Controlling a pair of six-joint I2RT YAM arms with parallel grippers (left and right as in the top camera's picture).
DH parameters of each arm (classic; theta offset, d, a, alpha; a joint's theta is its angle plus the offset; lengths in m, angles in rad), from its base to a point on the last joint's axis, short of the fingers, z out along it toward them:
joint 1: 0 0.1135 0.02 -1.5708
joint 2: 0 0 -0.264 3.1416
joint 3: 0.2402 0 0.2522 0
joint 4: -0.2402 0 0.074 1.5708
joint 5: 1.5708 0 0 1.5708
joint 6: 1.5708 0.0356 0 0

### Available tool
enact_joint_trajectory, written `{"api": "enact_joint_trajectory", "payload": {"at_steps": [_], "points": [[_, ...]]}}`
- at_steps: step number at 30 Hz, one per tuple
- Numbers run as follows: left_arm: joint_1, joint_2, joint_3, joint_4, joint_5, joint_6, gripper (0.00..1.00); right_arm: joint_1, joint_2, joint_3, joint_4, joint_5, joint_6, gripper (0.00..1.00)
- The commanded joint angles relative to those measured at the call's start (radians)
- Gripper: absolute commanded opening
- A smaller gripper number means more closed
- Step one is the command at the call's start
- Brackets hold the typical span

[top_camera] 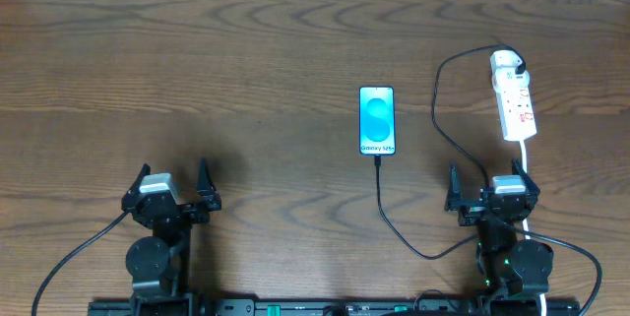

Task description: Plug charger to phone and switch on socket

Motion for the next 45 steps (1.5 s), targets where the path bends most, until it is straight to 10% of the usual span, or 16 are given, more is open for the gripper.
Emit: {"api": "enact_joint_trajectory", "payload": {"at_steps": [1, 45], "points": [[0.004, -0.004, -0.029, -0.014, 0.009, 0.014, 0.98, 0.007, -0.01, -0.002, -0.005, 0.023, 0.021, 0.99], [0.004, -0.004, -0.029, -0.014, 0.009, 0.014, 0.98, 0.004, -0.009, -0.002, -0.005, 0.019, 0.057, 0.99]]}}
